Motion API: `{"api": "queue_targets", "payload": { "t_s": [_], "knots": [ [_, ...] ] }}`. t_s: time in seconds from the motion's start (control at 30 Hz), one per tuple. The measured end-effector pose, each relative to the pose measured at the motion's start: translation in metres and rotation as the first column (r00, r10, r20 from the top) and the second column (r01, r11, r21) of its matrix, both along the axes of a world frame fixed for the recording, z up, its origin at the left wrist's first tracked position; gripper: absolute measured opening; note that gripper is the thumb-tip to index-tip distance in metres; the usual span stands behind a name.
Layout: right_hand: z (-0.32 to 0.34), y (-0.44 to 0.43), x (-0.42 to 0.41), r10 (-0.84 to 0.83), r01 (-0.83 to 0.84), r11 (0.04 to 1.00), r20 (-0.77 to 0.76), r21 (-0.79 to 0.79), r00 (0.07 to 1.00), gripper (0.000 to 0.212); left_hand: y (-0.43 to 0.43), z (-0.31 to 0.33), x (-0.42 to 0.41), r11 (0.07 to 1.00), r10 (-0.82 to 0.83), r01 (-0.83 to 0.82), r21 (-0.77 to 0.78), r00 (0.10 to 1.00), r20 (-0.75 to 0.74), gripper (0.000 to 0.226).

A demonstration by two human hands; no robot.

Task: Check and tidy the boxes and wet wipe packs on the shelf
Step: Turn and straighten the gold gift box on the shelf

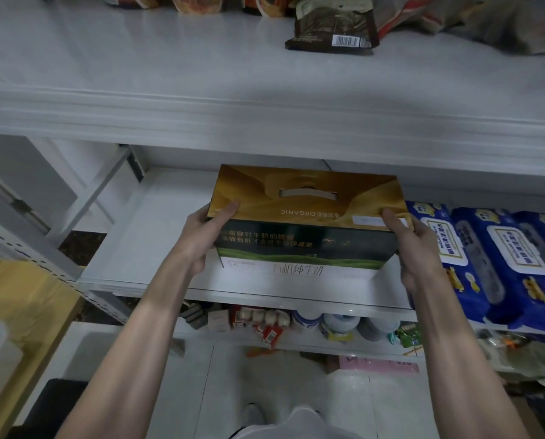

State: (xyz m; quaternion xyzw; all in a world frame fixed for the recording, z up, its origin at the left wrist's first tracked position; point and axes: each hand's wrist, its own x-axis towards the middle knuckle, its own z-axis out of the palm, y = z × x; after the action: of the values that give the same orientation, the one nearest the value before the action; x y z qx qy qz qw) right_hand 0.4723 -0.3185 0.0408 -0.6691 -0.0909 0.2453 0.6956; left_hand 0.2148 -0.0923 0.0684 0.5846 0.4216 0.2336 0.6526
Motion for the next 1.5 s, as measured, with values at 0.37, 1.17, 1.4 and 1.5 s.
{"api": "queue_targets", "payload": {
  "t_s": [0.37,1.17,1.4,1.5],
  "knots": [
    [-0.022,-0.048,-0.044,0.026,-0.032,0.998,0.113,0.05,0.993,0.06,-0.025,-0.021,-0.027,0.991,-0.045,0.039,0.129,0.998,0.039,0.042],
    [-0.024,-0.08,-0.075,-0.022,0.027,0.999,0.108,-0.044,0.994,0.063,-0.066,-0.031,-0.055,0.979,0.184,-0.189,0.071,0.98,0.072,0.053],
    [-0.028,-0.084,-0.081,-0.045,0.048,0.998,0.093,-0.03,0.995,0.068,-0.067,-0.035,-0.057,0.976,0.2,-0.206,0.065,0.977,0.079,0.05],
    [-0.03,-0.086,-0.086,-0.046,0.049,0.998,0.091,-0.026,0.995,0.064,-0.07,-0.033,-0.058,0.978,0.192,-0.196,0.07,0.979,0.068,0.055]
  ]
}}
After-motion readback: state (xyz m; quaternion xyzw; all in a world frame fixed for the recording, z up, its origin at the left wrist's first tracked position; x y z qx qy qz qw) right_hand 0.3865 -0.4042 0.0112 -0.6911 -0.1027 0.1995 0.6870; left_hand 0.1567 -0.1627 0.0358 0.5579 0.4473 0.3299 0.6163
